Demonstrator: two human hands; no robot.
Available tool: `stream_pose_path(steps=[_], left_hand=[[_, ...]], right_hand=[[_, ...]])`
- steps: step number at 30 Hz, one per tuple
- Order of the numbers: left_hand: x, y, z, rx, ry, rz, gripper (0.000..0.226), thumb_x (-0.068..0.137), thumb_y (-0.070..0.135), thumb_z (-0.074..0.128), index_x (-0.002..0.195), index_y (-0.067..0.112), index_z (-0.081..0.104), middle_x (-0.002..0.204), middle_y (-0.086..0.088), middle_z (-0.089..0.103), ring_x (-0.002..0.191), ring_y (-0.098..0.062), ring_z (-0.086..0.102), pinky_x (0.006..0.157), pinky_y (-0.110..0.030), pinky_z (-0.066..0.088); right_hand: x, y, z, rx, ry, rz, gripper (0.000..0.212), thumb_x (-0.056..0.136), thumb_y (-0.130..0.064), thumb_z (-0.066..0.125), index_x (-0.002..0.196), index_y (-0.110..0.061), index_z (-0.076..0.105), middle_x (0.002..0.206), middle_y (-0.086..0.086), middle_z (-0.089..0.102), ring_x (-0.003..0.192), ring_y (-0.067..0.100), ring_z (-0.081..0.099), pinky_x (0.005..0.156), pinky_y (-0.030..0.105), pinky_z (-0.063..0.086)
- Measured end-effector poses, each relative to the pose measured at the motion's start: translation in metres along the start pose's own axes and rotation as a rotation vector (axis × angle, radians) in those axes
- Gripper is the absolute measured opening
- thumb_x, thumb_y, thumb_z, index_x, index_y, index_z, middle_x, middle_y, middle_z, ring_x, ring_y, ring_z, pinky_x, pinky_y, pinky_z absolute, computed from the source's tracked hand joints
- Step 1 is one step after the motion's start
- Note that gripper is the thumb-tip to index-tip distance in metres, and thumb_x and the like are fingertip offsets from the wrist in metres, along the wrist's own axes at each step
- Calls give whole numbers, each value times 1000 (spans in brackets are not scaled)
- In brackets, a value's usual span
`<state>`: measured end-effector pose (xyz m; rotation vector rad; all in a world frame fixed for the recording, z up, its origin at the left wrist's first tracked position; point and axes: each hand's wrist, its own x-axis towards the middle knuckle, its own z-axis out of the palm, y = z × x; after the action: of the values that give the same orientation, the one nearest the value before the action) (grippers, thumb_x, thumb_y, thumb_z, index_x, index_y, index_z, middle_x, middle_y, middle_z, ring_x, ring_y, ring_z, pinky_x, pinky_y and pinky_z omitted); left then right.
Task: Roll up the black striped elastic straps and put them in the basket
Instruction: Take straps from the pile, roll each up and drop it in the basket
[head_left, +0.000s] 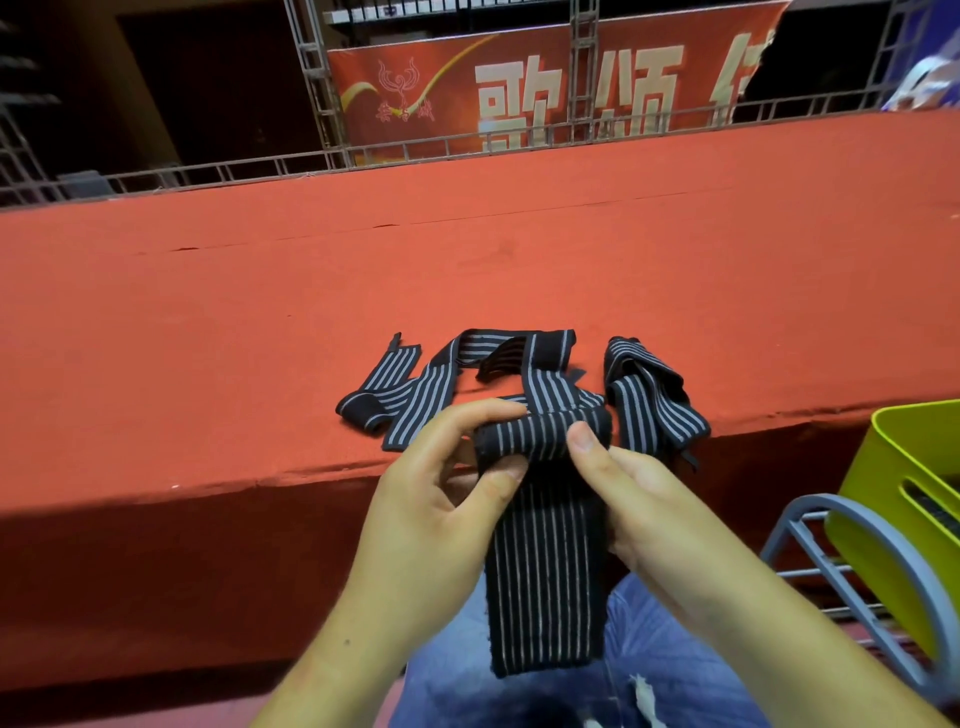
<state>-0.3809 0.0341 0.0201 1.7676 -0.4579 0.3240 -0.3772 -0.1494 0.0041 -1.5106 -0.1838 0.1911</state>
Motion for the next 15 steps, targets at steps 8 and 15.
stream_pose_path(steps=[8,15], left_hand=[[0,-5,4,-12,-15,24,63,88,-19,63,102,42,71,119,9,69,121,-17,65,93,-26,54],[-2,-4,2,-43,-103,-74,55,92,5,66,137,35,54,135,15,64,131,-7,58,110,-34,47]], right_hand=[[-1,-2,-1,11,-18,-44,57,92,-72,56,126,-29,73,126,0,76,122,18,70,114,53,45],[-3,-3,0,62,27,-91,30,100,-39,67,124,-21,73,123,4,77,118,21,72,110,51,49]])
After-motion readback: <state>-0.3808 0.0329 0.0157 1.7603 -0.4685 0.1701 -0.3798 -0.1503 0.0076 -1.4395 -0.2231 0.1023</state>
